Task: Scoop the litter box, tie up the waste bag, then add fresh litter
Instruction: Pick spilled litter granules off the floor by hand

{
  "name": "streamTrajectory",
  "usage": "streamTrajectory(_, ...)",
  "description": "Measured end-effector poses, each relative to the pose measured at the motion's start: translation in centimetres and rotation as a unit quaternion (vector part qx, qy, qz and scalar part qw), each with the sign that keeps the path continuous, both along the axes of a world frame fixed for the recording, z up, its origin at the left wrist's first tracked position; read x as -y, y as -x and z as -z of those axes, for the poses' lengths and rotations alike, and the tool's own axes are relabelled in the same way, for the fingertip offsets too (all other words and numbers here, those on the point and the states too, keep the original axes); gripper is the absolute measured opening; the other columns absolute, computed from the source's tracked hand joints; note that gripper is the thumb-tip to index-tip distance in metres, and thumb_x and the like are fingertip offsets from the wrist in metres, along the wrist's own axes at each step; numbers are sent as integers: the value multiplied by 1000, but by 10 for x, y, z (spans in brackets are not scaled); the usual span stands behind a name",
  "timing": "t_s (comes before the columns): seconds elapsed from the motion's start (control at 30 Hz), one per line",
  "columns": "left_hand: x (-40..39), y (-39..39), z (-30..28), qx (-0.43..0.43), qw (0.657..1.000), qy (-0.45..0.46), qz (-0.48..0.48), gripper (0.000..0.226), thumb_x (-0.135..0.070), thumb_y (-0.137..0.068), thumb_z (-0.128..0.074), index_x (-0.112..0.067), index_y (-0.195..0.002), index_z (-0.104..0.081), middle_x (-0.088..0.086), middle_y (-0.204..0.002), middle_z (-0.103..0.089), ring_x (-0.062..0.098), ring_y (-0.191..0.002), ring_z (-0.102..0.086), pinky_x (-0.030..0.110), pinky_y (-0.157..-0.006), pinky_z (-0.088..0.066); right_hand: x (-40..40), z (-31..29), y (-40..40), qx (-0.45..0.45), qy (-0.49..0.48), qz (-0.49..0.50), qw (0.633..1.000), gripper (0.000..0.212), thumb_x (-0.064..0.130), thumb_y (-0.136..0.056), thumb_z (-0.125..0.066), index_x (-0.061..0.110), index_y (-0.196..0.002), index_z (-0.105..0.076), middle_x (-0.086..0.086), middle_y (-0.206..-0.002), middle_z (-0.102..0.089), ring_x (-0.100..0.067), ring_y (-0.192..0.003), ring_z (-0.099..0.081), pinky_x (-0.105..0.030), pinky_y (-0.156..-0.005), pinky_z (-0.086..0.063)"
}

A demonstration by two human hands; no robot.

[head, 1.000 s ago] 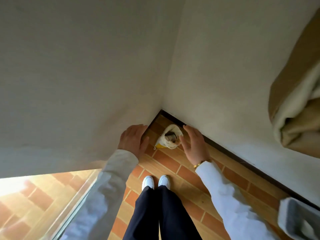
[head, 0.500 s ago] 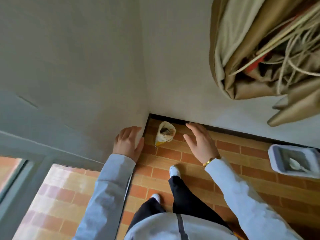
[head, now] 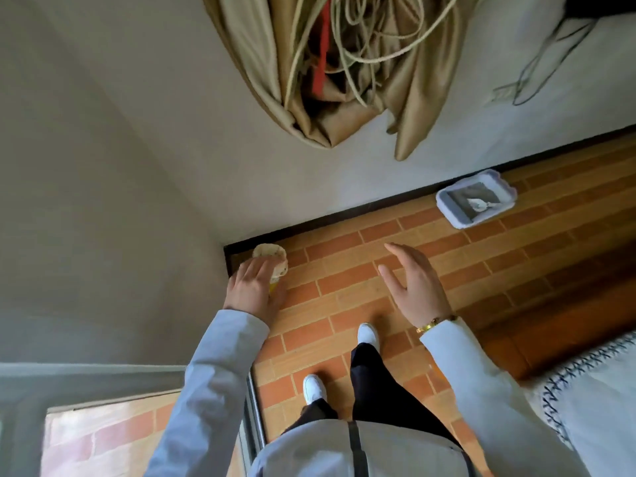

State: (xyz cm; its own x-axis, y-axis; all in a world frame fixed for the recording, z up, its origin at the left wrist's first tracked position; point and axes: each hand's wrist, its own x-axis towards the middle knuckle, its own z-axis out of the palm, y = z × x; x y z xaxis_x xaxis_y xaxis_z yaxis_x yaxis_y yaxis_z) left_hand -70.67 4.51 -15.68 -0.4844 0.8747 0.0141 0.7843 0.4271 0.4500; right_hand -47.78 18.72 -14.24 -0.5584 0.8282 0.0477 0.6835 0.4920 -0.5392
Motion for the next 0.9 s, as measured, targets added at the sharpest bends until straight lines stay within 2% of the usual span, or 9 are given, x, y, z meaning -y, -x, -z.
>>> streamTrajectory(0.1,-30,-32,-1,9,998,-13,53,36,-20,-84,-63,-13,-119,-60,11,-122,-61,33,-118,-50,47,-94,-41,-3,-5,-40,-12,3,60,998,43,29,-95,-53,11,-134,-51,-5,-133,-55,-19,-125,-48,-25,-100,-37)
streamTrajectory(0.2,-65,-66,-2,6,993,-4,116,37,-24,-87,-58,-16,-123,-57,8,-126,-58,30,-122,-48,46,-98,-40,-11,-7,-84,-25,10,127,992,42,27,-96,-52,11,-135,-50,-7,-133,-55,-22,-126,-47,-31,-103,-39)
streamTrajectory(0.33,-118,-116,-9,4,986,-35,161,34,-23,-85,-62,-19,-118,-61,5,-121,-61,29,-114,-55,45,-92,-43,-35,-5,-143,-27,25,194,980,43,29,-97,-50,14,-137,-47,-7,-135,-52,-20,-127,-44,-21,-100,-29)
streamTrajectory(0.47,-182,-163,-10,16,973,-41,229,34,-20,-84,-62,-15,-118,-61,6,-121,-61,29,-115,-54,48,-94,-45,-75,-4,-201,-31,36,244,969,45,33,-97,-48,18,-140,-43,-3,-140,-49,-18,-130,-41,-26,-103,-32)
streamTrajectory(0.73,-303,-233,-14,8,964,-64,258,34,-19,-86,-60,-16,-119,-60,6,-121,-61,28,-116,-53,47,-96,-45,-177,-8,-282,-34,27,272,961,45,26,-95,-54,10,-137,-46,-10,-136,-52,-22,-129,-43,-32,-105,-36)
streamTrajectory(0.9,-368,-242,-8,9,965,-70,254,31,-16,-84,-62,-12,-115,-62,9,-115,-65,31,-110,-57,49,-90,-49,-245,-3,-297,-33,17,274,961,42,27,-95,-54,14,-136,-48,-7,-134,-53,-19,-128,-43,-21,-100,-30)
